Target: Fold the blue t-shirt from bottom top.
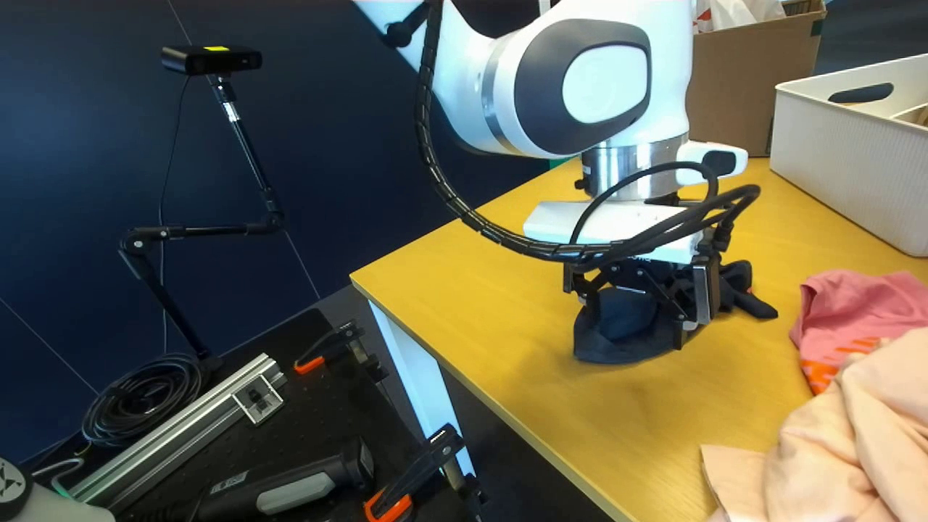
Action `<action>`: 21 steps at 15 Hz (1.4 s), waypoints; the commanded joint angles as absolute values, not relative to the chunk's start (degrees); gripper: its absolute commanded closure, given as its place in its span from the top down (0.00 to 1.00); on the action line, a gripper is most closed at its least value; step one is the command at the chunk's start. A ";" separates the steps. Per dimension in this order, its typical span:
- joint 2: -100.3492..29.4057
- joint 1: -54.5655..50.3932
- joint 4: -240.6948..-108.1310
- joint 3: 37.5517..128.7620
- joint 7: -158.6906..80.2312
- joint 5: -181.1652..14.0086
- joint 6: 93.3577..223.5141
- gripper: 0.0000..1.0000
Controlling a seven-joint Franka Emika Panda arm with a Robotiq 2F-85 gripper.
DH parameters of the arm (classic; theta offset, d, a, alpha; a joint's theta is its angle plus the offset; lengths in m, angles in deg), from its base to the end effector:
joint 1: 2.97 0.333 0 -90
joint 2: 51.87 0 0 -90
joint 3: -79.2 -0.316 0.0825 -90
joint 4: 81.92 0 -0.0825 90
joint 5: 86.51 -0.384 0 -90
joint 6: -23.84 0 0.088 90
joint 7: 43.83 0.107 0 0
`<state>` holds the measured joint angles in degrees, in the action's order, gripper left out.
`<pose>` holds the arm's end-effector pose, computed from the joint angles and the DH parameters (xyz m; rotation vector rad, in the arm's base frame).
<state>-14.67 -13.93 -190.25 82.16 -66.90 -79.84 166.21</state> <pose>0.6062 -0.1487 0.1537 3.0351 0.4023 -0.1291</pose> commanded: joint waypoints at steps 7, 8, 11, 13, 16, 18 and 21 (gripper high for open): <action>-5.93 -16.05 -183.71 77.99 -70.56 -79.85 173.20 0.74; -5.25 -16.17 -182.97 77.98 -70.62 -79.81 173.10 0.68; -5.29 -16.48 -182.80 77.83 -70.43 -80.03 173.04 0.42; -7.66 -15.95 -186.59 78.43 -69.48 -79.53 174.17 0.29; -11.58 -14.96 -192.26 79.43 -67.63 -78.98 175.07 0.05; -14.23 -14.81 -196.21 79.73 -66.72 -78.97 176.32 0.00; -19.47 -13.99 -203.11 80.99 -64.78 -78.26 179.34 0.01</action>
